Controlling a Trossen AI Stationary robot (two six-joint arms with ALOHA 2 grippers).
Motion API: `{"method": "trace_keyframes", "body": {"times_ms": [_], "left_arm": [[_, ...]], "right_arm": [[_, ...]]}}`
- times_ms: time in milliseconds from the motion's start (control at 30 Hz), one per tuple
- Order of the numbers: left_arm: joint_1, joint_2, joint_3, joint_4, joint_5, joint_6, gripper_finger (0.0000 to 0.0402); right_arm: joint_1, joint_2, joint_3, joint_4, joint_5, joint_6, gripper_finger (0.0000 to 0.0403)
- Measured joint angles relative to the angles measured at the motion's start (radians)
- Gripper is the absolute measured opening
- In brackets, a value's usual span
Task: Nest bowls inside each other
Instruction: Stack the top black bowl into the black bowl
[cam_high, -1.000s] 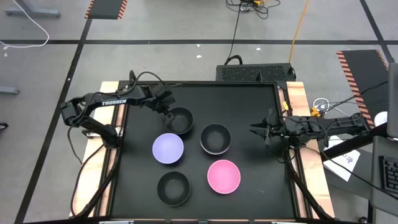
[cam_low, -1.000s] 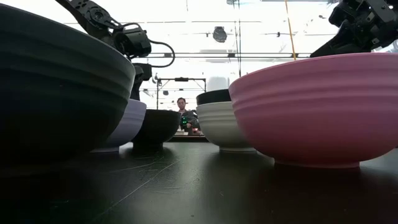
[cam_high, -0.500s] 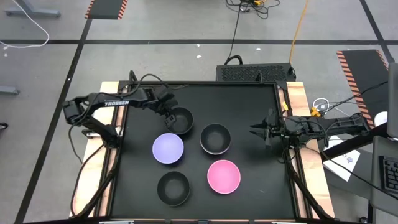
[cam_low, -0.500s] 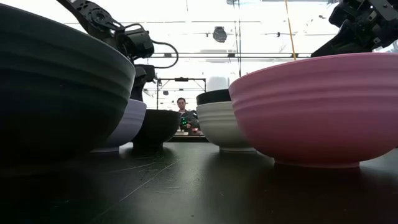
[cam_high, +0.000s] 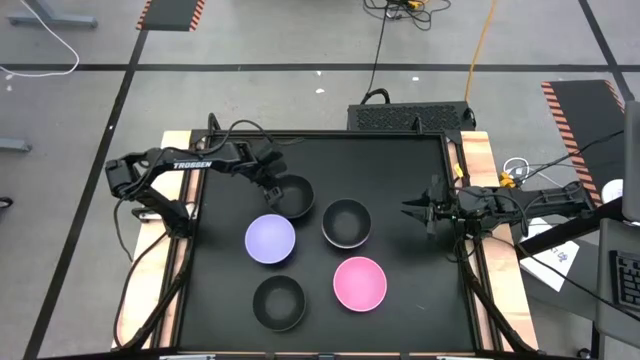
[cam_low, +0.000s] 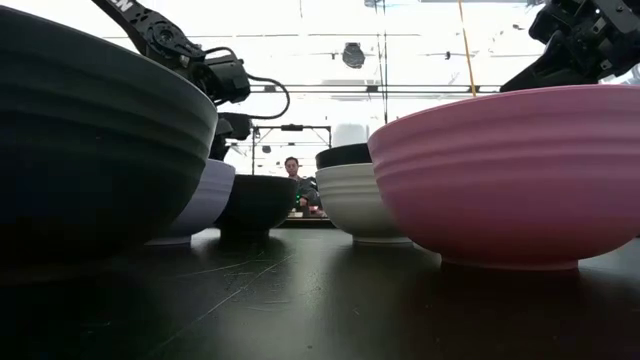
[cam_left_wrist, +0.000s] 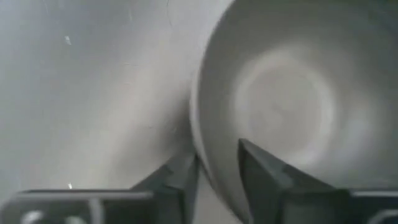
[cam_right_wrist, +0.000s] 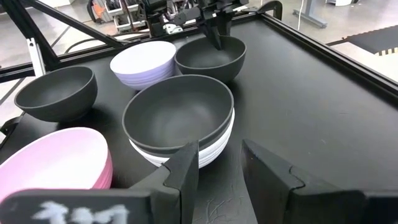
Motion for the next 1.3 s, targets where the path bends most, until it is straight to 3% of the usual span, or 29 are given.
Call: {"method": "trace_keyframes", "body": {"times_ms": [167,700,1100,1300], "left_arm": [[0.0,-0.001,0.001,-0.002,0.01,0.017,0.0013],[0.0,0.0,0.064,0.034,-0.017,0.061,0.0005],[-0.04,0.004,0.397,-0.241,-0.03,0.066,0.0005],[-0.114,0.074,0.58,-0.343,-0.026,0.031,0.0005]], "right_arm": [[0.0,0.0,0.0,0.002,0.0,0.0,0.0114],[0.0,0.0,0.0,0.002,0.0,0.0,0.0114],[0.0,0.0,0.0,0.001,0.0,-0.001,0.0114],[0.0,0.0,-0.007,0.013,0.0,-0.008,0.0114]]}}
